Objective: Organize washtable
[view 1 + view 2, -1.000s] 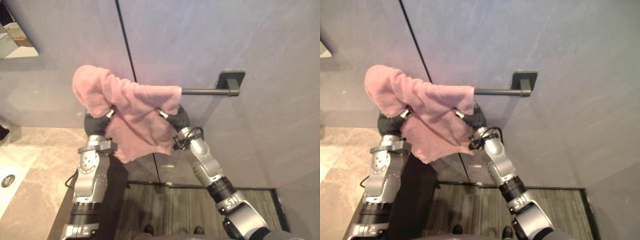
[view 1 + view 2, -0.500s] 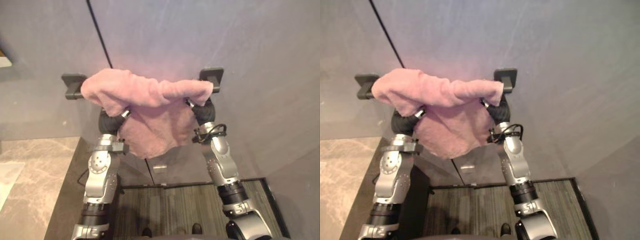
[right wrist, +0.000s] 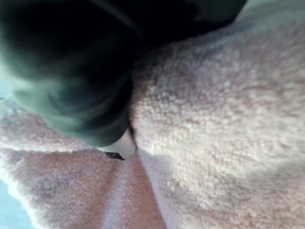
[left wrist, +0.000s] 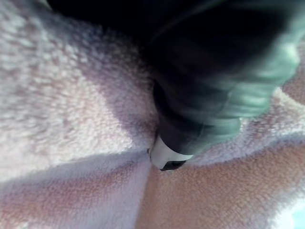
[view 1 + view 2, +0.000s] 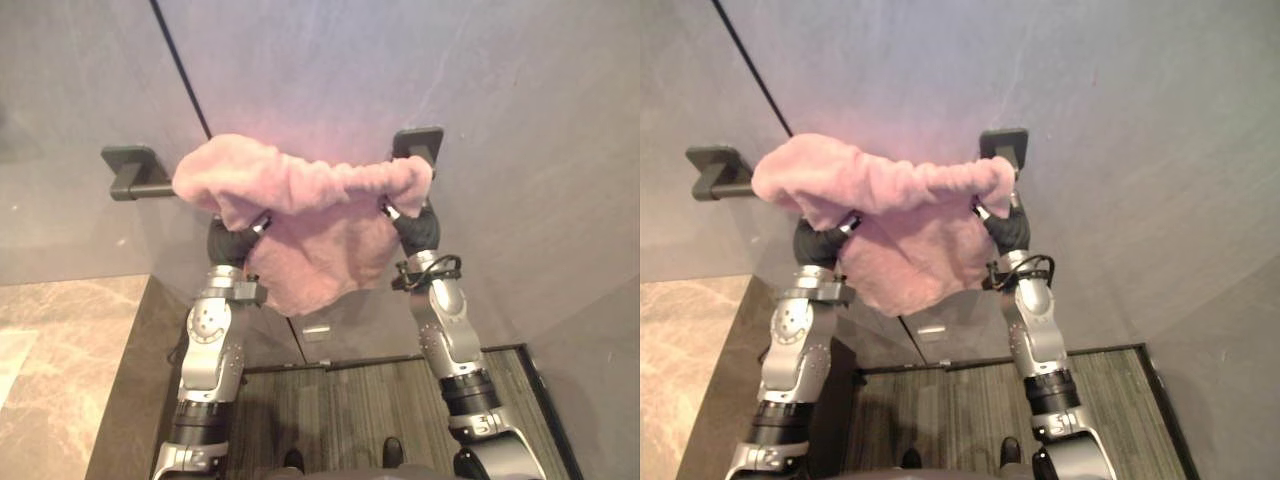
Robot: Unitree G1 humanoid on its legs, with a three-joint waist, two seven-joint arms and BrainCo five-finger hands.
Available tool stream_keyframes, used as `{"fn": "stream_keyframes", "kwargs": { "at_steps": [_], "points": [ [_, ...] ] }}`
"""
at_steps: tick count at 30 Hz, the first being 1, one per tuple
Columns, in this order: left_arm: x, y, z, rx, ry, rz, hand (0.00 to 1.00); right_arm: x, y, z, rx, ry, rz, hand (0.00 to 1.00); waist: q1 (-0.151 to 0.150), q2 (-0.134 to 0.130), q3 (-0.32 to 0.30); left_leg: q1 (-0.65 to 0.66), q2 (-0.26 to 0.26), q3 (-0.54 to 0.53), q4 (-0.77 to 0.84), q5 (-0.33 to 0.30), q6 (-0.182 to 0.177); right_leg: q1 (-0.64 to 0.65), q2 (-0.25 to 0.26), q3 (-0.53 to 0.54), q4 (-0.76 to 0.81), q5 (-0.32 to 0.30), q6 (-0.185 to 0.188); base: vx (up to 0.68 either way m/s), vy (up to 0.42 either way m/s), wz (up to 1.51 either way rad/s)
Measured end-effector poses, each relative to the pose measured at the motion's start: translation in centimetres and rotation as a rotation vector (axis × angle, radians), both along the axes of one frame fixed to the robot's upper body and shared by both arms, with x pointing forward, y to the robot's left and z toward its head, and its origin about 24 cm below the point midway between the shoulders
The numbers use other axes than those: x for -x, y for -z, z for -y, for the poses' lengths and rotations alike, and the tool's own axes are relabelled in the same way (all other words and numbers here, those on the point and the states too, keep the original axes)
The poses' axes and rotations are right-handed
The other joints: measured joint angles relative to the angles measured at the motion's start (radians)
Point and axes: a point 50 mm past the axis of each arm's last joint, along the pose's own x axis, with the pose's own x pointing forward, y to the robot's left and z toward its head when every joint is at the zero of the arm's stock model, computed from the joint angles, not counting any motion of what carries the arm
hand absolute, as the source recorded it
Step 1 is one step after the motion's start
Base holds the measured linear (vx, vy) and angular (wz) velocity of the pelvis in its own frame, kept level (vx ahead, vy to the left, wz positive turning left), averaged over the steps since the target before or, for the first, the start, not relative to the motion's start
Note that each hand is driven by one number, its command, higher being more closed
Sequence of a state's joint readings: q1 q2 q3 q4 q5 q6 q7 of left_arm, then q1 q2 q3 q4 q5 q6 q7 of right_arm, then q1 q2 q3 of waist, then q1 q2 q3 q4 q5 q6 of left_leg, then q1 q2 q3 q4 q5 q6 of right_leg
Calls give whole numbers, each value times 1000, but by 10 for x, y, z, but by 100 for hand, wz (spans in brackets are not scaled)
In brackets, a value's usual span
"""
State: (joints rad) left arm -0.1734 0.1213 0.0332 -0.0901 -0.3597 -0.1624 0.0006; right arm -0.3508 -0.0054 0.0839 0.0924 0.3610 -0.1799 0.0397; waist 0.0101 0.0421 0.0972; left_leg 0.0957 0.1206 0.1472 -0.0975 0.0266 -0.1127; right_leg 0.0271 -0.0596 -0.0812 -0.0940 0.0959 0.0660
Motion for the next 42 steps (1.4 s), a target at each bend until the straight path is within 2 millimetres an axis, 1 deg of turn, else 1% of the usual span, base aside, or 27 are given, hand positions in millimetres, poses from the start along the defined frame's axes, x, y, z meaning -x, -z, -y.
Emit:
{"fn": "stream_keyframes", "kwargs": {
  "at_steps": [8,9,13,17,19,25,26,27,28,30,34,37,38,40,41,42],
  "points": [
    [7,18,1,36,-20,-65,100,5,11,-2,-13,-20,-31,100,1,-1,2,-2,0,-2,-4,0,0,0,-1,-2,0,-1,1,0,0,0],
    [7,19,1,36,-26,-69,100,6,12,-3,-20,-21,-35,100,2,-2,2,-2,0,-4,-4,0,0,0,-1,-3,0,-8,11,0,0,0],
    [11,27,2,47,-39,-95,100,8,15,-6,-41,-24,-42,100,2,-5,4,-4,-1,-6,-4,0,0,0,-9,-4,0,-8,12,0,0,0],
    [12,27,-1,31,-65,-96,100,9,16,-10,-65,-28,-45,100,2,-13,9,-11,-1,-6,-4,0,0,0,-9,-5,0,-10,14,0,0,0],
    [12,28,-2,30,-83,-97,100,10,16,-12,-72,-30,-45,100,-1,-21,13,-11,-1,-4,-4,0,0,0,-9,-5,0,-11,15,0,0,0],
    [13,28,-3,25,-95,-99,100,10,16,-12,-79,-29,-43,100,0,-22,14,-11,-2,-4,-4,0,0,-4,-10,-5,1,-11,15,0,0,0],
    [13,28,-2,28,-95,-99,0,10,15,-12,-79,-29,-41,100,0,-22,14,-11,-2,-4,-4,0,0,-5,-10,-5,1,-11,15,0,0,0],
    [13,28,-1,35,-97,-100,0,10,15,-12,-80,-27,-39,100,0,-22,14,-11,-2,-4,-4,0,0,-6,-10,-5,1,-11,15,0,0,0],
    [13,29,-2,39,-104,-102,0,10,15,-11,-81,-24,-37,0,0,-22,14,-11,-2,-4,-4,0,0,-7,-10,-6,1,-11,15,0,0,0],
    [15,32,-11,65,-163,-118,0,9,17,-6,-87,-1,-39,0,0,-23,15,-12,-2,-3,-4,0,0,-12,-10,-6,2,-10,13,0,0,0],
    [20,41,-24,84,-238,-155,0,9,19,0,-93,25,-46,0,0,-25,16,-12,-2,-3,-4,0,0,-12,-10,-7,2,-9,12,0,0,0],
    [24,43,-37,102,-315,-168,0,9,22,12,-109,77,-53,0,3,-32,20,-12,-2,-4,-4,0,0,-11,-10,-10,3,-8,11,0,0,0],
    [28,45,-44,109,-356,-178,0,9,23,17,-115,98,-57,0,2,-33,21,-12,-2,-4,-4,0,0,-11,-11,-11,3,-8,11,0,0,0],
    [38,54,-58,115,-429,-213,0,13,34,33,-122,167,-96,0,5,-37,23,-12,-4,-5,-4,0,0,-10,-12,-13,3,-8,10,0,0,2],
    [41,56,-61,113,-440,-221,0,15,40,37,-123,186,-117,0,6,-38,24,-12,-4,-6,-4,0,0,-10,-12,-14,3,-8,10,0,0,0],
    [45,60,-64,103,-451,-239,0,17,54,44,-128,226,-186,0,6,-40,25,-12,-4,-6,-4,0,0,-10,-12,-15,3,-7,10,0,0,0]
  ]
}}
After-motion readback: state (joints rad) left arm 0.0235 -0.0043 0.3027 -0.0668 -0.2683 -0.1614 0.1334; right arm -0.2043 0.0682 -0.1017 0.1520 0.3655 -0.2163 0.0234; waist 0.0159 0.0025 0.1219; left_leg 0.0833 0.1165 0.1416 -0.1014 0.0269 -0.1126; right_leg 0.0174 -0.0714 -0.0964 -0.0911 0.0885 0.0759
